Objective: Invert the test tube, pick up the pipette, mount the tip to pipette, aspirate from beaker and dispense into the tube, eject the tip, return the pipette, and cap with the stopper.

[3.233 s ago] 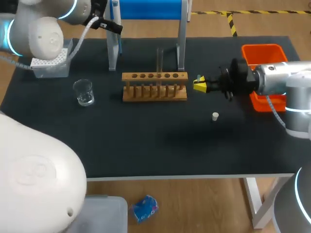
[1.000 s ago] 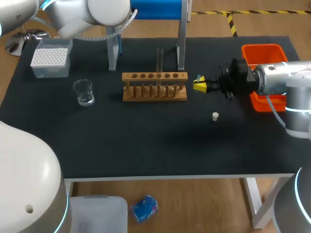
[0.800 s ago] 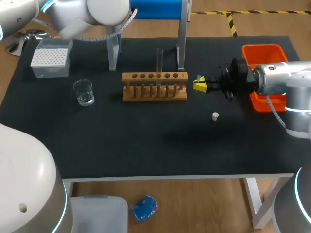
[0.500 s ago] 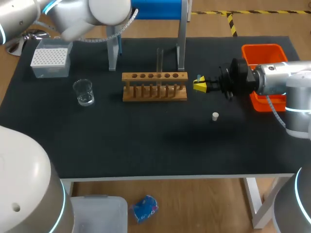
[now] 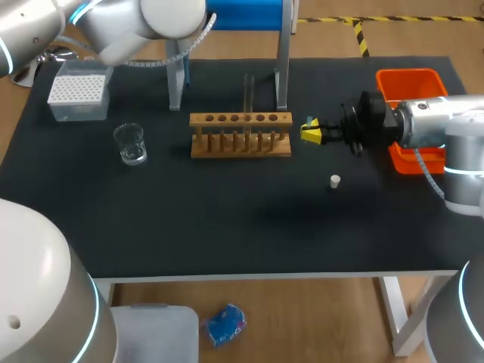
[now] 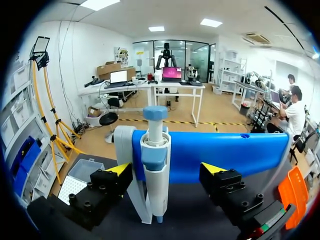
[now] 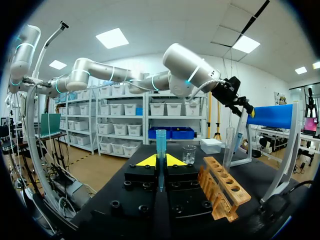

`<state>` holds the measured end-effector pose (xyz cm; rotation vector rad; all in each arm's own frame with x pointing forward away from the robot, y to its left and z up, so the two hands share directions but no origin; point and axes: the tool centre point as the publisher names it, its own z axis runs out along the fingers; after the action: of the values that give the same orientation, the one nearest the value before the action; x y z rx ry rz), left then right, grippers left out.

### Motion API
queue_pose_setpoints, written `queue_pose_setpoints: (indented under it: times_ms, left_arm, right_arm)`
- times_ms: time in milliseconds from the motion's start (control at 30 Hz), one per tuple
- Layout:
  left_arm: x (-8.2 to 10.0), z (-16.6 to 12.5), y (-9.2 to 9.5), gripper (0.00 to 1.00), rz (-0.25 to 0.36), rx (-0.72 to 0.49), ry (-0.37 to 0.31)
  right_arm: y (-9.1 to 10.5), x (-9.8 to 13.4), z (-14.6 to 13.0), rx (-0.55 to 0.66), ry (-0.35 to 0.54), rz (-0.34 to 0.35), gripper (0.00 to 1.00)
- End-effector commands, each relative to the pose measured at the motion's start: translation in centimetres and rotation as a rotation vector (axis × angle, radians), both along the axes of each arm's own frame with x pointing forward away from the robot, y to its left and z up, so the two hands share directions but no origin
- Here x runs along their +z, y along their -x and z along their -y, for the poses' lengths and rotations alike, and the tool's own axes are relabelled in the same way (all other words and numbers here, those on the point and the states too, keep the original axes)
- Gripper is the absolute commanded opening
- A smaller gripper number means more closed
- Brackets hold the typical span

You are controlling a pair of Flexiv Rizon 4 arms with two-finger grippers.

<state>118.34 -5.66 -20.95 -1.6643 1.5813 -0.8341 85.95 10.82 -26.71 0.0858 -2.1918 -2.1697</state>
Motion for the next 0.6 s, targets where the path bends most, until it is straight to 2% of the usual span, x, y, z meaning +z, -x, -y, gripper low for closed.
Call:
queue_pose_setpoints:
  times_ms: [33, 500, 567, 600]
  left_arm:
    - [0.04, 0.17, -0.42, 0.95, -0.005, 0.006, -0.003]
    - [0.02, 0.2, -0.81, 0.93, 0.001, 0.007, -0.007]
    - [0.0, 0.24, -0.81, 0.67, 0.002, 0.007, -0.008]
    - [-0.02, 0.29, -0.8, 0.63, 0.002, 0.007, -0.008]
  right_arm:
    - [0.09, 0.06, 0.08, -0.001, 0.002, 0.001, 0.0]
    - [0.09, 0.06, 0.08, -0.001, 0.002, 0.001, 0.0]
    - [0.09, 0.06, 0.08, -0.001, 0.002, 0.001, 0.0]
    - [0.09, 0.06, 0.08, -0.001, 0.002, 0.001, 0.0]
